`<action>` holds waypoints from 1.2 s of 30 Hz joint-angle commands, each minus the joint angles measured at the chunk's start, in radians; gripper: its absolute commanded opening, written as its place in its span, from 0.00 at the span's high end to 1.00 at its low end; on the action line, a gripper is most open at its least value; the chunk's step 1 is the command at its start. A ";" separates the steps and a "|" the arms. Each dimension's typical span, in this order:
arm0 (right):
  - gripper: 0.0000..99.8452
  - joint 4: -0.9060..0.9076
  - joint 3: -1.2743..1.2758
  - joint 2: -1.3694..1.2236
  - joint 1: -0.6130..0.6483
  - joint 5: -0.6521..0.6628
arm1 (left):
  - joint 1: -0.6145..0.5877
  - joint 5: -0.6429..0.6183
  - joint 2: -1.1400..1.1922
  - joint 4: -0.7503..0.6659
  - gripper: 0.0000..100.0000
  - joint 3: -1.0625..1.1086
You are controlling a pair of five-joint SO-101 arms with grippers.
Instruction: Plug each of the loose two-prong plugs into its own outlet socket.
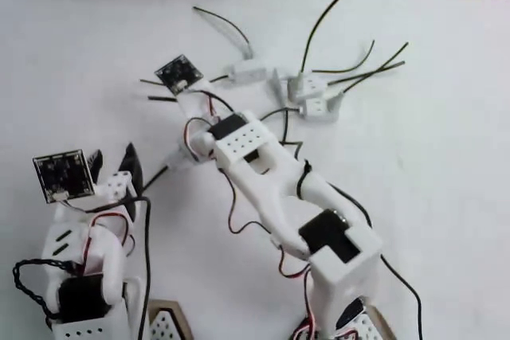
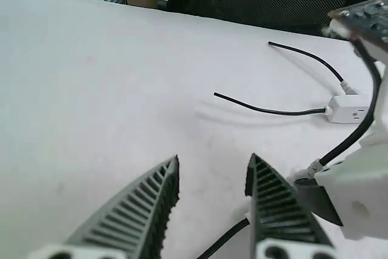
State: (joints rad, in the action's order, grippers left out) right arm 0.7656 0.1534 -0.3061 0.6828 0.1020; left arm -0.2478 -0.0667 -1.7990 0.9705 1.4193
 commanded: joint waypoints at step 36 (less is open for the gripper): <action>0.92 0.338 -0.183 0.344 -0.378 -0.091 | -0.008 0.080 -0.016 -0.026 0.81 0.000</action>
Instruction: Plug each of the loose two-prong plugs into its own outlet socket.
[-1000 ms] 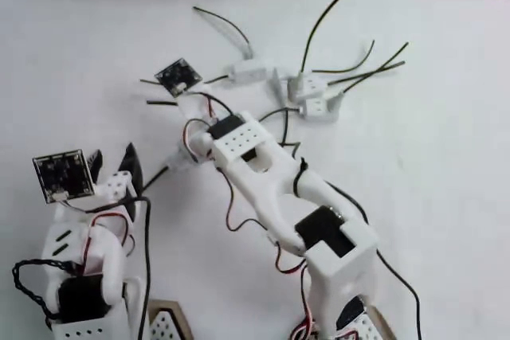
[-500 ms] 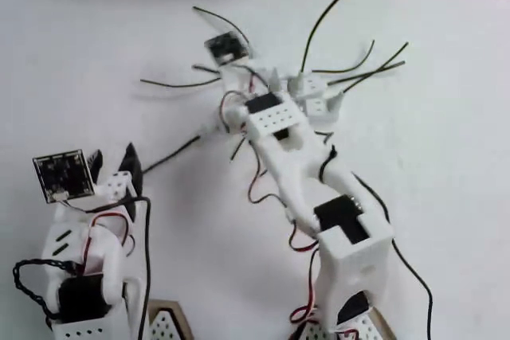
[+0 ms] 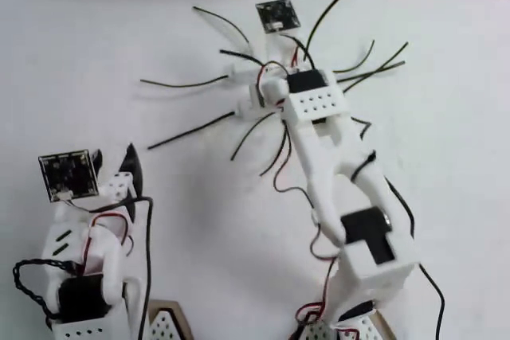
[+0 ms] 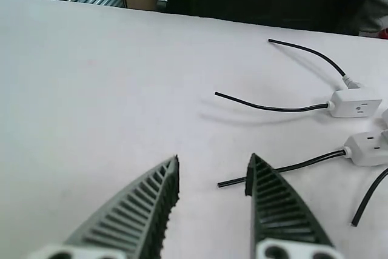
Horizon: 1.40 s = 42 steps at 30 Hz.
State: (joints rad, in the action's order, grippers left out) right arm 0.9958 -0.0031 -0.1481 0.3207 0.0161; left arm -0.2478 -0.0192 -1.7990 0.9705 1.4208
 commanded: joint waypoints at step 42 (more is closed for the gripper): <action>0.98 -0.116 1.694 1.951 -0.236 0.092 | 0.001 0.037 -0.016 -0.055 0.81 0.273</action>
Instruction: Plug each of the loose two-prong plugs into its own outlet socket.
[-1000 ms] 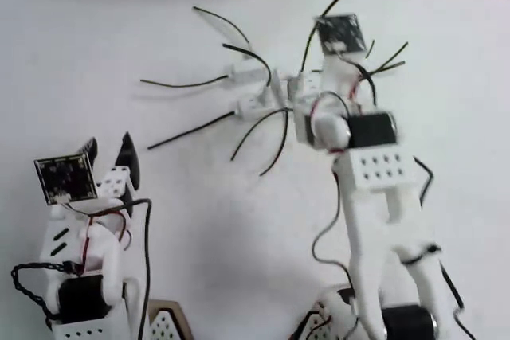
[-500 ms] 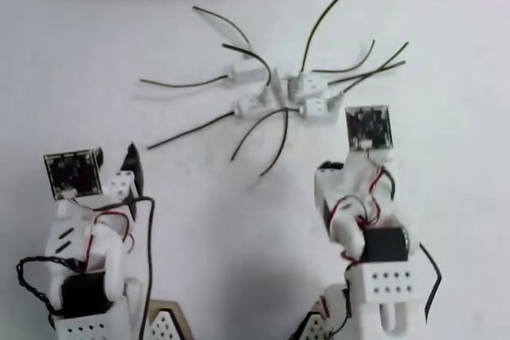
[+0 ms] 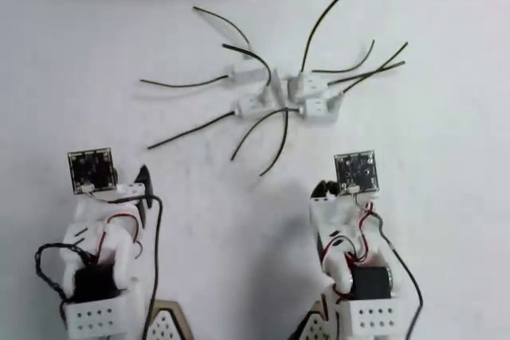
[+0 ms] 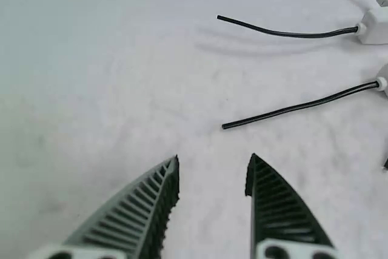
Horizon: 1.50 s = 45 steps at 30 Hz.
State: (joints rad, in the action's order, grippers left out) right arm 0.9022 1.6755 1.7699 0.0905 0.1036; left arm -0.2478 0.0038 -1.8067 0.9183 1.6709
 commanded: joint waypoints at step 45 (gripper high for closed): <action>0.98 0.357 0.017 0.015 -0.012 0.008 | 0.168 0.012 -0.008 0.364 0.81 0.021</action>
